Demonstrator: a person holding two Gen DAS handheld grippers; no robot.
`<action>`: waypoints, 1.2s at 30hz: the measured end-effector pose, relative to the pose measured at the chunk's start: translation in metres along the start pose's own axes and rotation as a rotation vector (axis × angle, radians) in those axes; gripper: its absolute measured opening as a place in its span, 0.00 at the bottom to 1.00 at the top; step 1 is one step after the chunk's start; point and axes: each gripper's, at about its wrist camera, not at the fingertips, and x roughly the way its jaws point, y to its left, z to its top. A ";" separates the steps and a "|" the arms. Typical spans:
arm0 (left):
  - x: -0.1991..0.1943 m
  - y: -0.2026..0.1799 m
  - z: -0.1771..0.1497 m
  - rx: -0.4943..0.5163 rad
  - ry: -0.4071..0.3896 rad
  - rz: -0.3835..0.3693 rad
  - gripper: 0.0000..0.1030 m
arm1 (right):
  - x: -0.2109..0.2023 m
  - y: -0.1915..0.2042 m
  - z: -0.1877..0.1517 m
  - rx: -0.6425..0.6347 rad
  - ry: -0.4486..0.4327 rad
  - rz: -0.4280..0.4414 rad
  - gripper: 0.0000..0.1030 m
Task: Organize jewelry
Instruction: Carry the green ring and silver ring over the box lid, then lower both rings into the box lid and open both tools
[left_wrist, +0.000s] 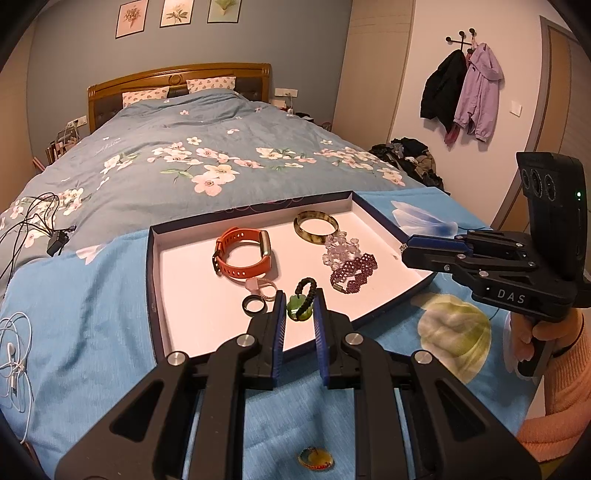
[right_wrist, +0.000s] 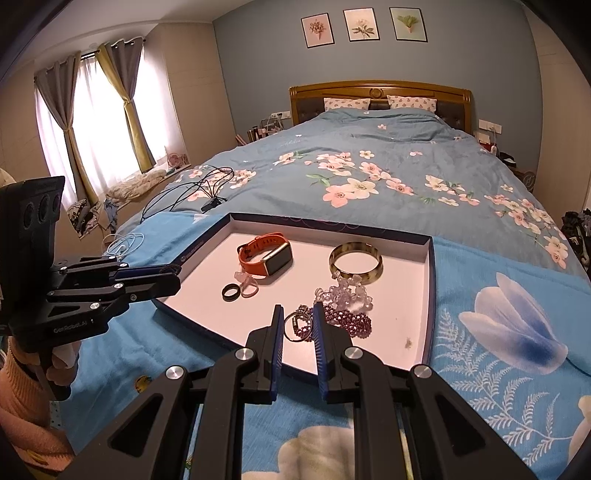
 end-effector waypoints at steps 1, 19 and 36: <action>0.000 0.000 0.000 0.000 -0.001 0.002 0.15 | 0.001 -0.001 0.000 0.002 0.002 0.002 0.13; 0.020 0.007 0.006 -0.012 0.016 0.020 0.15 | 0.015 -0.008 0.004 0.021 0.020 0.001 0.14; 0.032 0.011 0.008 -0.020 0.032 0.031 0.15 | 0.028 -0.015 0.005 0.042 0.041 -0.001 0.14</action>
